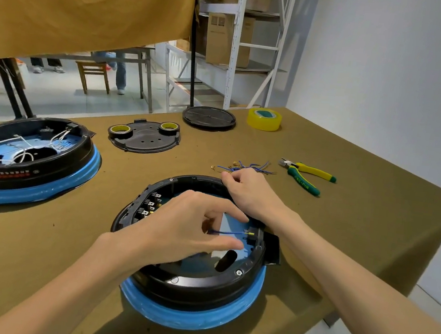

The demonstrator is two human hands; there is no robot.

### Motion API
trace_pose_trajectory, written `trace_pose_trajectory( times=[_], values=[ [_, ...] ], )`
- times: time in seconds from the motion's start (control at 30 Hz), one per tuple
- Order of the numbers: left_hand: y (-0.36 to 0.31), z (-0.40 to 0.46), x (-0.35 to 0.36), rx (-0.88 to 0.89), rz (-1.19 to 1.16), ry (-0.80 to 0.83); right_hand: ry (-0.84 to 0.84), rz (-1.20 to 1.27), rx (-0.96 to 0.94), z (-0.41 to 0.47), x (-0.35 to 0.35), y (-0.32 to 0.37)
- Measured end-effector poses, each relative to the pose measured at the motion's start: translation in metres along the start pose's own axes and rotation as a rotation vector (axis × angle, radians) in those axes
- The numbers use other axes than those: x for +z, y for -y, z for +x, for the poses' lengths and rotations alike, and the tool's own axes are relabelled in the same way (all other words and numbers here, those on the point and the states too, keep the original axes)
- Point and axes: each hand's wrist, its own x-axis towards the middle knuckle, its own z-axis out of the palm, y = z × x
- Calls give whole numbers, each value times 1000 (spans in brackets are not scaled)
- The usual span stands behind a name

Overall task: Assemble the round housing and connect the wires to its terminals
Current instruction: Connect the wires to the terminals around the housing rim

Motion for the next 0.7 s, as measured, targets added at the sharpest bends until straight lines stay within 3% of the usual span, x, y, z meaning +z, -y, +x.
trace_pose_trajectory(
  times=[0.17,0.3,0.43,0.7],
  values=[
    [-5,-1,0,34,-91,-19,1,23,3,0,0,-1],
    [-11,-1,2,126,39,-143,-6,44,2,0,-1,-1],
    [-12,-2,1,126,49,-130,-3,26,11,1,0,-1],
    [-5,4,6,-148,173,66,-23,46,0,0,0,-2]
  ],
)
